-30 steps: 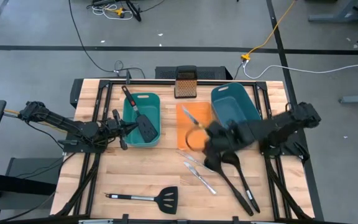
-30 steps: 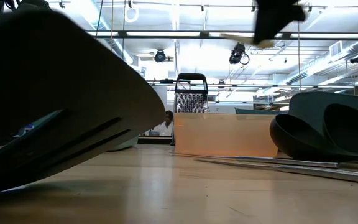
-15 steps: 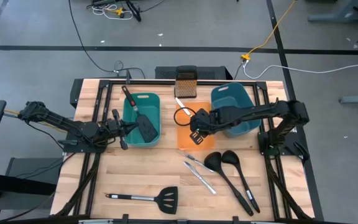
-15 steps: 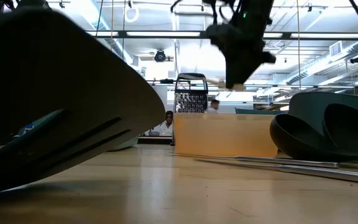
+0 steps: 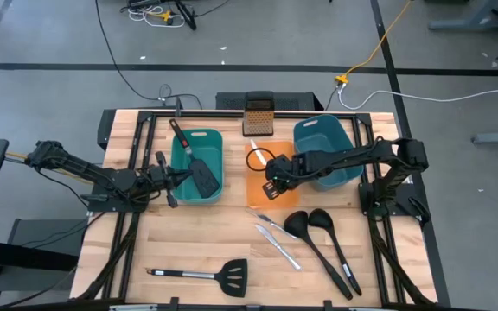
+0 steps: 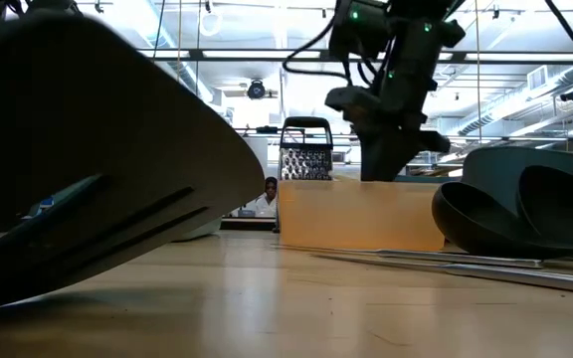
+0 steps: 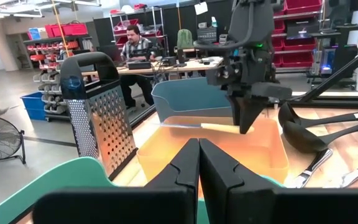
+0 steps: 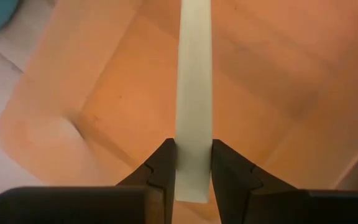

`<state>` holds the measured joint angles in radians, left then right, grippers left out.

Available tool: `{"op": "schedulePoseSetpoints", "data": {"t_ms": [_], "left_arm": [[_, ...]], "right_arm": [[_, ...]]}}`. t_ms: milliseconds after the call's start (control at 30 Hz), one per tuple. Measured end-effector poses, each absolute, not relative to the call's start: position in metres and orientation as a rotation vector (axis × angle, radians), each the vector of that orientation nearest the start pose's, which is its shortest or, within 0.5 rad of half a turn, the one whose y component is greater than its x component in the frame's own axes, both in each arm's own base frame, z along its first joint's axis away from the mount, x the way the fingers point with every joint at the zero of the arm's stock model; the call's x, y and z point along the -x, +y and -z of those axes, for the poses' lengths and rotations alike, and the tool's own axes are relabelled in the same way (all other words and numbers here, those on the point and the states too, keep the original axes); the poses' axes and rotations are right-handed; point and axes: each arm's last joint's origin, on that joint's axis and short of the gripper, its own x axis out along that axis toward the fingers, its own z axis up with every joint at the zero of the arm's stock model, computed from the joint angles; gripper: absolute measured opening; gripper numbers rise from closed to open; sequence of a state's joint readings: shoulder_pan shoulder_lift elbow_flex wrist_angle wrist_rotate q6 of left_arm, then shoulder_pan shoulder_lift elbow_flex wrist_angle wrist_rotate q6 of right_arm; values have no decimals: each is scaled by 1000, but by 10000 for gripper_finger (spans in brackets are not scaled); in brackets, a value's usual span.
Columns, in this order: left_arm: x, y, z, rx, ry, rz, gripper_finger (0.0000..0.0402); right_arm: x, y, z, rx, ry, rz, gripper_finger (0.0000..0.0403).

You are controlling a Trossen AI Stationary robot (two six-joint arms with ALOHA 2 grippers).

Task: Pick & Place Kitchen Items
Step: Put the yellow knife into the orange bin

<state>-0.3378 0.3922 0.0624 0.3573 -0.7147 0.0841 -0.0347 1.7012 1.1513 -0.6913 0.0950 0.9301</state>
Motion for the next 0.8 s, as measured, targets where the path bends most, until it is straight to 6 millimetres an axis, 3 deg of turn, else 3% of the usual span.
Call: {"op": "schedulePoseSetpoints", "data": {"t_ms": [300,567,800], "left_arm": [[-117,-21,-184,-73,-7,-379,16],[-116,-21,-184,-77,-4,-386,16],[-116,-21,-184,-79,-5,-386,16]], "right_arm": [[-333,-17,-185,-796,1071,640,81],[-337,-17,-154,-804,1204,649,81],[-336,-29,-149,-828,1238,662,81]]}}
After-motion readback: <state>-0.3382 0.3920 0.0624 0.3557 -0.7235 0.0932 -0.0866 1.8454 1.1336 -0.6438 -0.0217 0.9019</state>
